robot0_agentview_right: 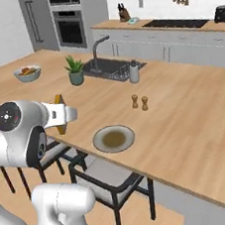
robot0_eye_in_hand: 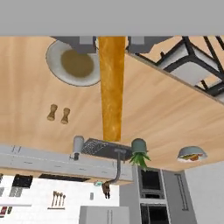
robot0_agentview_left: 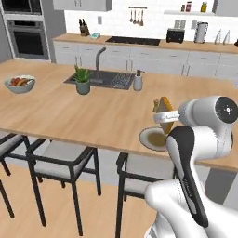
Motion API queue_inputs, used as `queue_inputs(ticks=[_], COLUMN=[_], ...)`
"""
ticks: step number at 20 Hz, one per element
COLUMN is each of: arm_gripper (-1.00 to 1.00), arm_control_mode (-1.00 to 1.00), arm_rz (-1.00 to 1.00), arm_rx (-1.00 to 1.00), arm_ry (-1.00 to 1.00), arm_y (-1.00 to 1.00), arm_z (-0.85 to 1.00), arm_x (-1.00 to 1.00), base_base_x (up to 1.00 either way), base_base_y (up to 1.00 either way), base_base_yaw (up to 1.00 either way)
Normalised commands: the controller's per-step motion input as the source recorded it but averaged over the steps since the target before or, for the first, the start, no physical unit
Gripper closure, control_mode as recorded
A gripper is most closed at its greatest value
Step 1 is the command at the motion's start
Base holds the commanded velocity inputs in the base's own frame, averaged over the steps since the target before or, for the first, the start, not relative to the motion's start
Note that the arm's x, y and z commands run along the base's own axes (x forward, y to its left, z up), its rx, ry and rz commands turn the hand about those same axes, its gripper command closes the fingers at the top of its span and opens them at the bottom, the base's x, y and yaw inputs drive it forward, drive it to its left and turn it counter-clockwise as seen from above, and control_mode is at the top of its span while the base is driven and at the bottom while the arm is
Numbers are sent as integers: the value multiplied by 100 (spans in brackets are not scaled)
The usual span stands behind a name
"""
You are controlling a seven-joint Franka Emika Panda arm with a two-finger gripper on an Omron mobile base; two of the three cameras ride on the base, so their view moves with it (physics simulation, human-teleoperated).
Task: Start the toaster. Once the lever pops up, take the bread to the plate on the dining counter.
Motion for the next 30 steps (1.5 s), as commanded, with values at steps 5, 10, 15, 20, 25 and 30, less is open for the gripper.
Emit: queue_inputs(ticks=[5, 10, 15, 20, 25, 30], arm_gripper=[100, 100, 100, 100, 100, 100], arm_control_mode=[100, 100, 100, -100, -100, -100], arm_rz=[0, 0, 0, 0, 11, 18], arm_rx=[0, 0, 0, 0, 5, 14], arm_ry=[0, 0, 0, -1, 1, 21], arm_y=[0, 0, 0, 1, 0, -6], arm_z=[0, 0, 0, -17, -48, -87], arm_x=[0, 0, 0, 36, 100, 100], base_base_x=[94, 94, 73, 46, 0, 0], base_base_y=[78, 48, 22, 12, 0, 0], base_base_yaw=[-61, -49, -33, -6, 0, 0])
